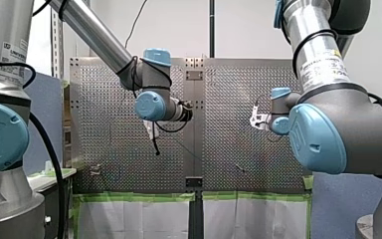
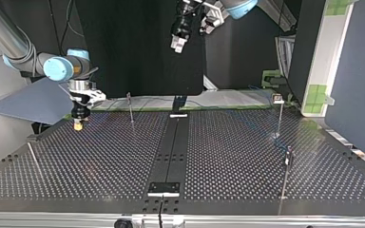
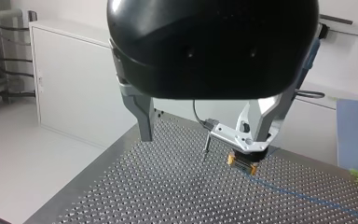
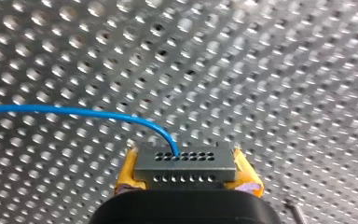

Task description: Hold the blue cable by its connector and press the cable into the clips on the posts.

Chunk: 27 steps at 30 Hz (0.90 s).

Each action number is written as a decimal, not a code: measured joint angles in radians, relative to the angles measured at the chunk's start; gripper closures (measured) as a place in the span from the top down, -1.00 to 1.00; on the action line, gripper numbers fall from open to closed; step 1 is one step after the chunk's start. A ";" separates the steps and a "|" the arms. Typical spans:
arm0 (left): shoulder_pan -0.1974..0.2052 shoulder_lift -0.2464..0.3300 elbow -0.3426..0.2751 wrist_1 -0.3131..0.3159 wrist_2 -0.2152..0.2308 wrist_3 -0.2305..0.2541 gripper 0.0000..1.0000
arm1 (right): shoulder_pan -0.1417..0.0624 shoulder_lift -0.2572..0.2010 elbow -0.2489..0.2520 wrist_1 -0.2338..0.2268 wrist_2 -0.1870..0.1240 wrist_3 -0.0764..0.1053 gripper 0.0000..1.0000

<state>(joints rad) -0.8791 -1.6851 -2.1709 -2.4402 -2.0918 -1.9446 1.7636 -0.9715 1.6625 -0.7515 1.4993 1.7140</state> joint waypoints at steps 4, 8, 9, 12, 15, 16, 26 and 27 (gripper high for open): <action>-0.001 0.012 -0.012 0.000 0.000 0.001 1.00 | -0.004 -0.014 0.014 -0.012 0.001 -0.010 -1.00; -0.002 0.014 -0.014 -0.001 0.000 0.001 1.00 | -0.004 -0.017 0.016 -0.015 0.001 -0.011 -1.00; -0.002 0.014 -0.014 -0.001 0.000 0.001 1.00 | -0.005 -0.017 0.016 -0.015 0.001 -0.012 -1.00; -0.002 0.014 -0.014 -0.001 0.000 0.001 1.00 | -0.005 -0.017 0.017 -0.015 0.001 -0.012 -1.00; -0.002 0.014 -0.014 -0.001 0.000 0.001 1.00 | -0.005 -0.017 0.017 -0.015 0.001 -0.012 -1.00; -0.002 0.014 -0.014 -0.001 0.000 0.001 1.00 | -0.005 -0.017 0.017 -0.015 0.001 -0.012 -1.00; -0.002 0.014 -0.014 -0.001 0.000 0.001 1.00 | -0.005 -0.017 0.017 -0.015 0.001 -0.012 -1.00; -0.002 0.014 -0.014 -0.001 0.000 0.001 1.00 | -0.005 -0.017 0.017 -0.015 0.001 -0.012 -1.00</action>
<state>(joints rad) -0.8808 -1.6708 -2.1852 -2.4408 -2.0915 -1.9435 1.7588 -0.9888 1.6793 -0.7665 1.5004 1.7022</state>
